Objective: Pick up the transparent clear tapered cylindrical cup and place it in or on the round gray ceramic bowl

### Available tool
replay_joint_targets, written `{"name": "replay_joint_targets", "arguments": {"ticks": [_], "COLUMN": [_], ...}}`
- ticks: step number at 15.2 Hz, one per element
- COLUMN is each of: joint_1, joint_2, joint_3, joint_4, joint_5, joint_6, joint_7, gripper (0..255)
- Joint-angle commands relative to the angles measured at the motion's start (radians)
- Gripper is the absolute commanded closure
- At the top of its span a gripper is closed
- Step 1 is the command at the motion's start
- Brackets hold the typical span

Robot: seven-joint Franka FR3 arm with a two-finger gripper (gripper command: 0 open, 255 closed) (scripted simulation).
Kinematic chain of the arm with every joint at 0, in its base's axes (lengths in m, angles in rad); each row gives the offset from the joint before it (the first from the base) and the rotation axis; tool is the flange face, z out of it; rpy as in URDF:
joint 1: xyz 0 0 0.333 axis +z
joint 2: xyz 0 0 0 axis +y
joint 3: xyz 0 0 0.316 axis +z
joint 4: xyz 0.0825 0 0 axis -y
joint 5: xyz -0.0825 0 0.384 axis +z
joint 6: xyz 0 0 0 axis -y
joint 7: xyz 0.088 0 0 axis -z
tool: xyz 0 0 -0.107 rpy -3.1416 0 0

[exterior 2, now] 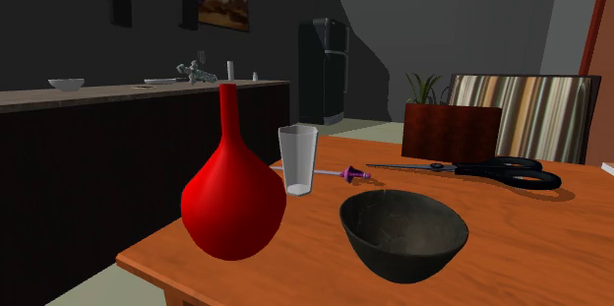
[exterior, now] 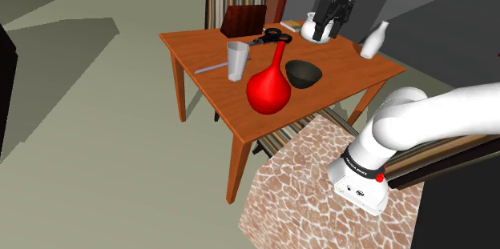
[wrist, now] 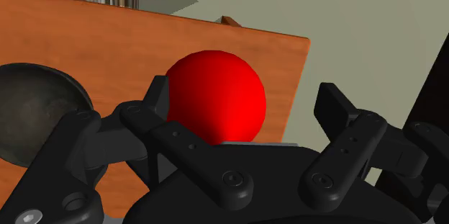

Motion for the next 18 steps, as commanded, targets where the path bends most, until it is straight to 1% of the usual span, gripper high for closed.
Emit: {"name": "replay_joint_targets", "arguments": {"ticks": [1,5,9,13,18], "joint_1": [0.0,-0.009,-0.016,-0.021,-0.035], "joint_2": [0.0,0.11,0.233,0.366,0.543], "joint_3": [0.0,-0.025,-0.049,-0.072,-0.089], "joint_4": [0.0,-0.001,0.02,0.063,0.148], "joint_5": [0.0,-0.018,-0.03,-0.035,-0.027], "joint_6": [0.0,0.117,0.225,0.321,0.419], "joint_7": [0.0,-0.046,-0.09,-0.132,-0.185], "gripper": [0,0,0,0,0]}}
